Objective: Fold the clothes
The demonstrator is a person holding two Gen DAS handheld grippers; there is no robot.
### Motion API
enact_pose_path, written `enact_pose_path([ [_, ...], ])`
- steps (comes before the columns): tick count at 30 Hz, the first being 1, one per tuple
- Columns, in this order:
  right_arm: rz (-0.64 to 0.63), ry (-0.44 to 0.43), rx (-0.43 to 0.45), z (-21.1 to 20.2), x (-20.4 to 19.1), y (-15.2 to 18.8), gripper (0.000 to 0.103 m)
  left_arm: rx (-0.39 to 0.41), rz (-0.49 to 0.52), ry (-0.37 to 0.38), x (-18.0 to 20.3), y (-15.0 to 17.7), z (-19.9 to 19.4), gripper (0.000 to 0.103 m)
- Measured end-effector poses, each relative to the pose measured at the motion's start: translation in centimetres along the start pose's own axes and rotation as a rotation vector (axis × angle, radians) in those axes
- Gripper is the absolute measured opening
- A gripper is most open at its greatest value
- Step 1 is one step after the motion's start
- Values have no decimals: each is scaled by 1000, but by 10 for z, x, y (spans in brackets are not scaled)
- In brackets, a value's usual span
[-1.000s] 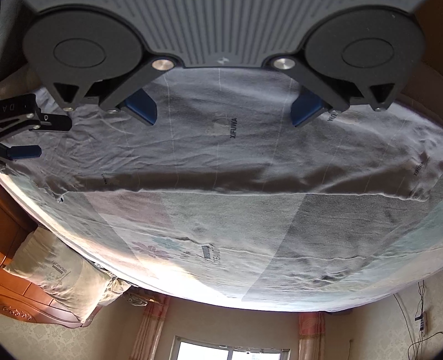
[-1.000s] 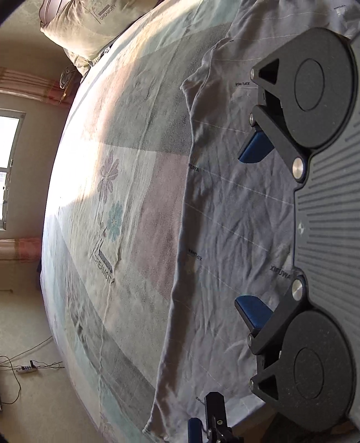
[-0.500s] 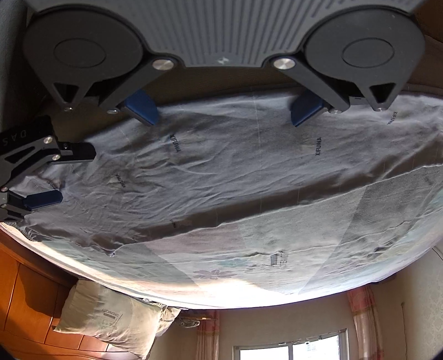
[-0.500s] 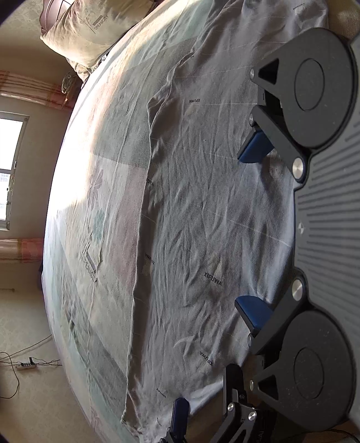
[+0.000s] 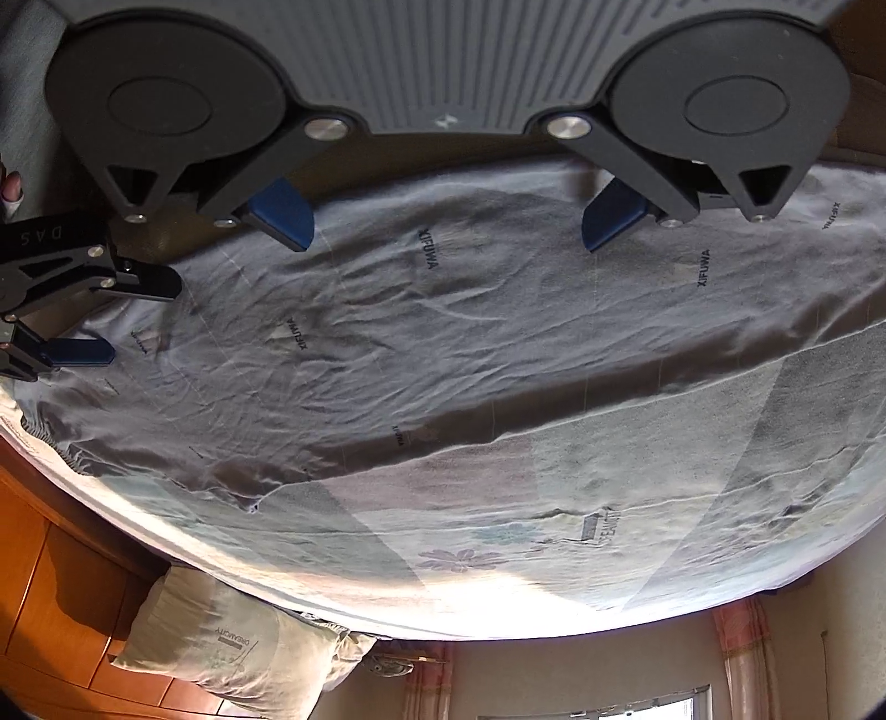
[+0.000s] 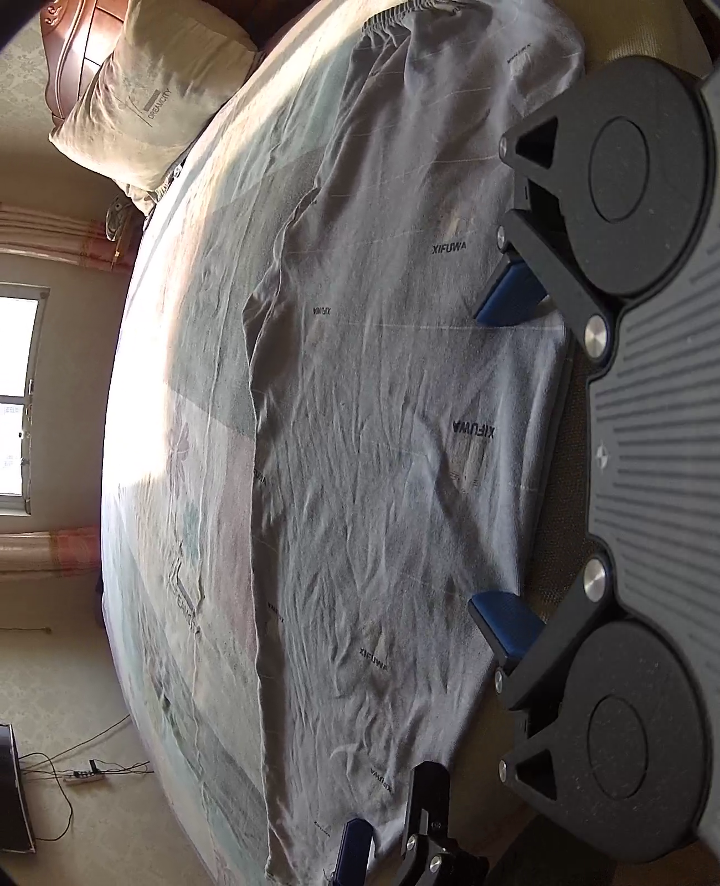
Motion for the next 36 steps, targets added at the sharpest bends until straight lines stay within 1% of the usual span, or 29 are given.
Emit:
enact_pose_path([
  [2, 10, 13, 17, 0, -1, 1, 103, -2, -10, 0, -2, -2, -1, 102],
  [3, 12, 22, 25, 1, -2, 2, 103, -6, -15, -12, -4, -6, 0, 102],
  [5, 18, 29, 35, 1, -2, 2, 103, -43, -52, -17, -10, -6, 10, 102],
  [7, 19, 29, 43, 1, -2, 3, 103, -87, -93, -31, -17, 0, 23, 103],
  [8, 17, 29, 46, 0, -2, 3, 103, -73, -100, -32, -17, 2, 21, 102],
  [11, 10, 25, 43, -1, -3, 2, 103, -82, -96, -40, -16, 2, 20, 102],
  [13, 24, -12, 34, -5, 2, -2, 103, -88, -103, -39, -17, 1, 20, 102],
  [14, 48, -18, 44, -9, 8, -4, 103, -87, -103, -40, -17, 1, 20, 102],
  [16, 122, 7, 90, -18, 26, -7, 103, -83, -101, -40, -17, 2, 20, 102],
  [17, 157, 41, 101, -21, 37, -8, 103, -84, -103, -38, -17, 1, 20, 102],
  [18, 184, 87, 91, -20, 48, -7, 103, -86, -105, -37, -18, 1, 20, 102],
  [20, 249, 130, 14, -10, 70, 1, 103, -90, -113, -41, -18, 0, 18, 102],
  [21, 261, 126, -1, -7, 76, 6, 103, -81, -113, -48, -18, -2, 14, 102],
  [22, 243, 118, 17, -8, 77, 8, 103, -43, -92, -50, -16, -6, 7, 102],
  [24, 215, 114, 21, -8, 76, 8, 103, 12, -38, -29, -11, -14, -3, 102],
  [26, 206, 100, 28, -8, 75, 2, 103, 32, -10, -20, -8, -20, -7, 102],
  [27, 201, 92, 31, -8, 74, -1, 103, 27, -9, -21, -8, -22, -5, 102],
  [31, 139, 59, 118, -7, 79, -36, 103, 2, -75, -27, -22, -16, 7, 102],
  [33, 120, 75, 138, 0, 89, -56, 103, -16, -106, -26, -31, -9, 10, 102],
  [36, 189, 125, 122, 21, 117, -82, 103, -35, -135, -23, -41, 2, 15, 102],
])
Point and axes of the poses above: each gripper's, at about its wrist camera, not at the fingertips, and z roughly the way its jaws point, x to its right, y to its underside, the point moved 4 cm from there along z, roughly the way its jaws point, and after that the axes turned 3 degrees about -x, right-handed, at the moved point
